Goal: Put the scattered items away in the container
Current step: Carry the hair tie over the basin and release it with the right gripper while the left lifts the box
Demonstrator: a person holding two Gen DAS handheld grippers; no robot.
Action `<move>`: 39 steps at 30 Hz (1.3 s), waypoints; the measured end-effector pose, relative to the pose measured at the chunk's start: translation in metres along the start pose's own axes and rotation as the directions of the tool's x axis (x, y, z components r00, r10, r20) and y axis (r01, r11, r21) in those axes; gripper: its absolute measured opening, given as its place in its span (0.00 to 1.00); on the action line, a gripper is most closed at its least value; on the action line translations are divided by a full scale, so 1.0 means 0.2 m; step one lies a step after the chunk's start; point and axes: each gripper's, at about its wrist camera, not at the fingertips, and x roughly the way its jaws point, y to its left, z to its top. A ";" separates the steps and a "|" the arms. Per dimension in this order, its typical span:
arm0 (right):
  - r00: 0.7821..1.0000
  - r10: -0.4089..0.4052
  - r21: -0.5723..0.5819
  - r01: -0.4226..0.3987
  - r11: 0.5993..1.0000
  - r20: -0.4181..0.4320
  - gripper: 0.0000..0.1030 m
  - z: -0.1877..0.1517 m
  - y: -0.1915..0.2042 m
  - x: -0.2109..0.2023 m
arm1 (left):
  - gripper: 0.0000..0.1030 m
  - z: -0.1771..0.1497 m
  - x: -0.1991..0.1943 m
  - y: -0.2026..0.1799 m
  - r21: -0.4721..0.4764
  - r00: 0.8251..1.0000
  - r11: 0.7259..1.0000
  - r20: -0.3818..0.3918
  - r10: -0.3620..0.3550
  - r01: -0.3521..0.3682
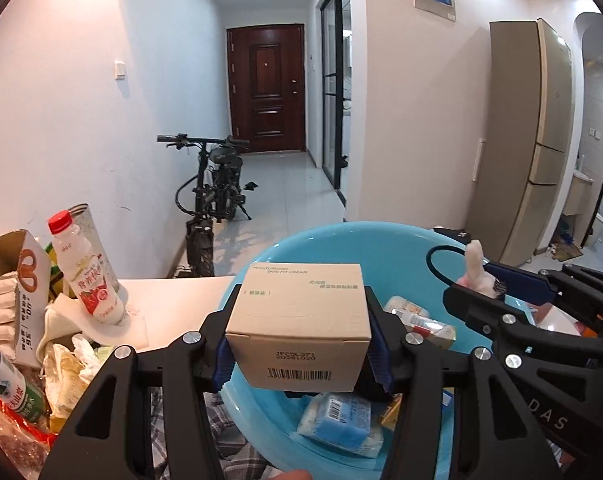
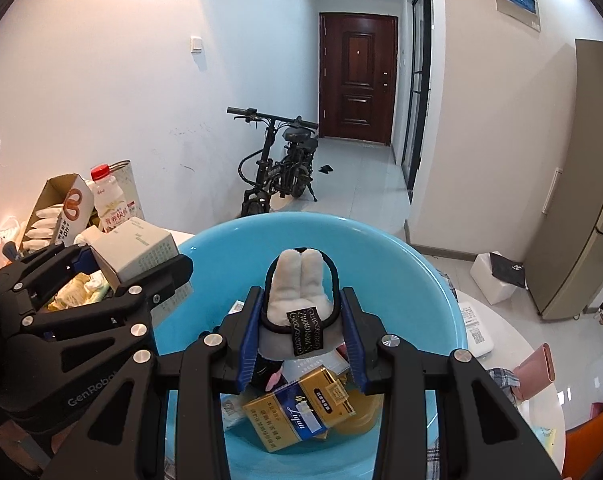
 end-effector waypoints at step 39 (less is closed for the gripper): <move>0.998 -0.057 -0.001 0.057 0.998 0.012 0.39 -0.03 -0.03 -0.02 | 0.51 0.00 -0.01 0.00 0.010 0.999 0.999 0.021 0.033 -0.033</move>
